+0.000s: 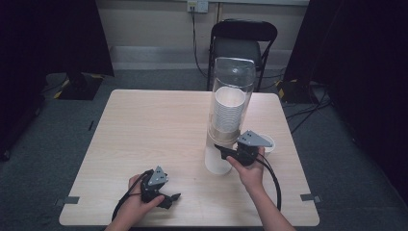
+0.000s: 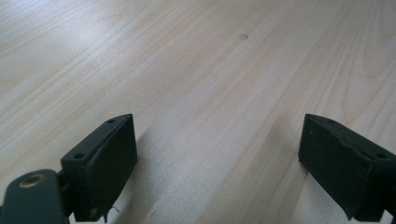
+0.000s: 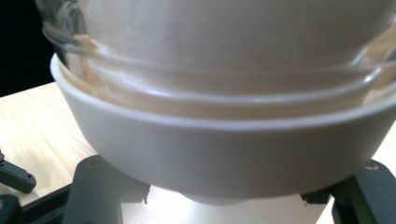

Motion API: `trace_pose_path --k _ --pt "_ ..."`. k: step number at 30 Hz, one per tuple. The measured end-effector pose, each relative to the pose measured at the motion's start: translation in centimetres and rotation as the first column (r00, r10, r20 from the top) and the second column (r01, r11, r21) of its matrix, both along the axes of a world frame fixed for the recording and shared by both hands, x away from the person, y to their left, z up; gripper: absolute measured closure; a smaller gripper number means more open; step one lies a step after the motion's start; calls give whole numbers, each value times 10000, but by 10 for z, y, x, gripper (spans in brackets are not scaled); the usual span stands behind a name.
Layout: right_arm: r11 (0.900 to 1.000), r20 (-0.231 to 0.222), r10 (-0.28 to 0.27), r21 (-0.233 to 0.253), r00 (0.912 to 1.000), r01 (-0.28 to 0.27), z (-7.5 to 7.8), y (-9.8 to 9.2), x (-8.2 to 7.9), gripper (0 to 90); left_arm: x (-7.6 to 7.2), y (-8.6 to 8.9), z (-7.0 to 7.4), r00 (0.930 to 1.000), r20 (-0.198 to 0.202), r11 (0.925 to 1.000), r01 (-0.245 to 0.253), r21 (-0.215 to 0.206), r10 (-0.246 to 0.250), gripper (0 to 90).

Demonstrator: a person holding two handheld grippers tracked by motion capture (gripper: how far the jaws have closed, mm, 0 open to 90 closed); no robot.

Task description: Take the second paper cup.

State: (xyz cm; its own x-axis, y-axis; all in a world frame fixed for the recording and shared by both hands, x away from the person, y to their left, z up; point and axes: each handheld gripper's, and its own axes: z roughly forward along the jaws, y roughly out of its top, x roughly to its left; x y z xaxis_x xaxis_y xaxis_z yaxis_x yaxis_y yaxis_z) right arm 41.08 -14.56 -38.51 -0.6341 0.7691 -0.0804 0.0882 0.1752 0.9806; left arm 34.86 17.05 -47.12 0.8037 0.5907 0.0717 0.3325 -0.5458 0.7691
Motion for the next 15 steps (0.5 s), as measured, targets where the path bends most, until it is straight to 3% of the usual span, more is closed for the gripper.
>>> trace_pose_path --k 5,15 --pt "9998 69 8 198 10000 -9 -5 -1 -1 348 0 0 0 10000 0 10000 -3 -7 3 111" --pt "10000 130 58 67 9999 -59 -5 -1 0 352 0 0 0 10000 8 10000 -2 -3 2 111"
